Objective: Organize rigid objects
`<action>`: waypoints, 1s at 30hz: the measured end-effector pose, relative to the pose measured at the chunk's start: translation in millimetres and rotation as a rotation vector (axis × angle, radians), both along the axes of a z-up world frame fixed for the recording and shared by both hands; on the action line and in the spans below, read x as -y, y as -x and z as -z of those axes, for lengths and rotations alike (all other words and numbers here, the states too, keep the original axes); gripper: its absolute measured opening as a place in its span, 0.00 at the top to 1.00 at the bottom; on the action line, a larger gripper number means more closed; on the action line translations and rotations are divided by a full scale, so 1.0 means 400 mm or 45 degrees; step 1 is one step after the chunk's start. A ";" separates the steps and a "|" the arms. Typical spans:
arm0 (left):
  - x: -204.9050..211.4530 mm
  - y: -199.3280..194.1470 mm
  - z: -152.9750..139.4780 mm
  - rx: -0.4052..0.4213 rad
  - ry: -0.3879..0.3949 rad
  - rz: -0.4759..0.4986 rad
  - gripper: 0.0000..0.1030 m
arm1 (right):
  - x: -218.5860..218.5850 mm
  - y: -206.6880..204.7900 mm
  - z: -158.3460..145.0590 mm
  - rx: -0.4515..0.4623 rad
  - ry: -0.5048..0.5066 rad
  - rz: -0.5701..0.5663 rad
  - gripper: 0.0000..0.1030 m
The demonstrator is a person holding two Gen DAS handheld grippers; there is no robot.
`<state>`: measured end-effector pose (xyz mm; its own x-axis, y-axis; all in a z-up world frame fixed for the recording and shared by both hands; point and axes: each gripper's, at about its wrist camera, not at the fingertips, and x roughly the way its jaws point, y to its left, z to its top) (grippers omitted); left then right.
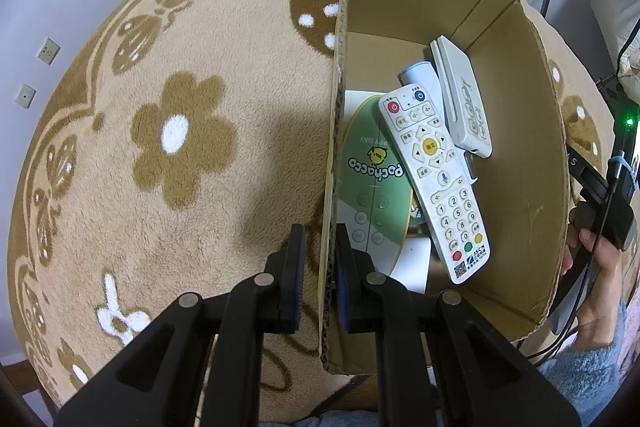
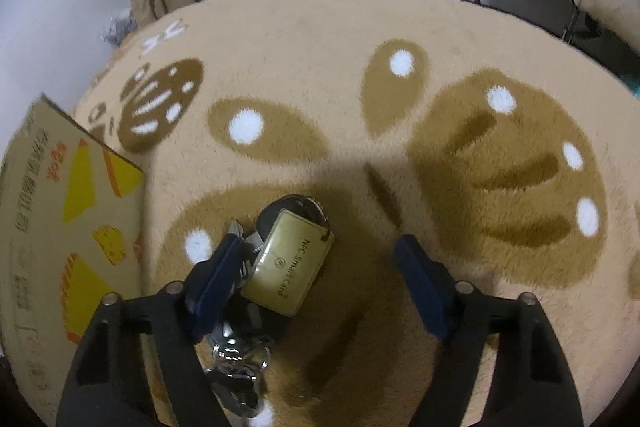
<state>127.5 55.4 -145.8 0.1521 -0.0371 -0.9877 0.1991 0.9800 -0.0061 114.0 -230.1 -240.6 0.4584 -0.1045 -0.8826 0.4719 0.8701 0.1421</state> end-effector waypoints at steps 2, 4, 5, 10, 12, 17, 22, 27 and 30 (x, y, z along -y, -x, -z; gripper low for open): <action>0.003 0.002 0.002 0.001 -0.004 0.001 0.87 | -0.005 -0.001 -0.002 -0.008 -0.007 0.008 0.29; 0.003 0.002 0.003 0.000 -0.003 0.000 0.87 | -0.011 -0.001 -0.010 -0.019 -0.008 -0.001 0.50; 0.003 0.003 0.003 0.000 -0.003 0.000 0.87 | -0.010 -0.001 -0.014 -0.016 -0.020 -0.014 0.61; 0.004 0.002 0.003 0.001 -0.005 0.002 0.87 | -0.001 0.010 -0.007 0.016 -0.073 0.017 0.70; 0.004 0.002 0.003 0.001 -0.004 0.001 0.87 | -0.004 0.009 -0.009 0.017 -0.062 0.019 0.70; 0.004 0.001 0.003 -0.001 -0.001 0.000 0.87 | -0.003 0.016 -0.021 0.035 -0.066 0.030 0.70; 0.003 0.000 0.002 -0.001 -0.001 0.000 0.87 | 0.005 0.035 -0.070 0.105 -0.084 0.033 0.70; 0.003 0.000 0.001 -0.003 0.002 -0.002 0.87 | 0.006 0.047 -0.154 0.234 -0.104 0.020 0.70; 0.003 0.001 0.001 -0.002 0.000 -0.001 0.87 | -0.004 0.046 -0.206 0.297 -0.118 -0.016 0.70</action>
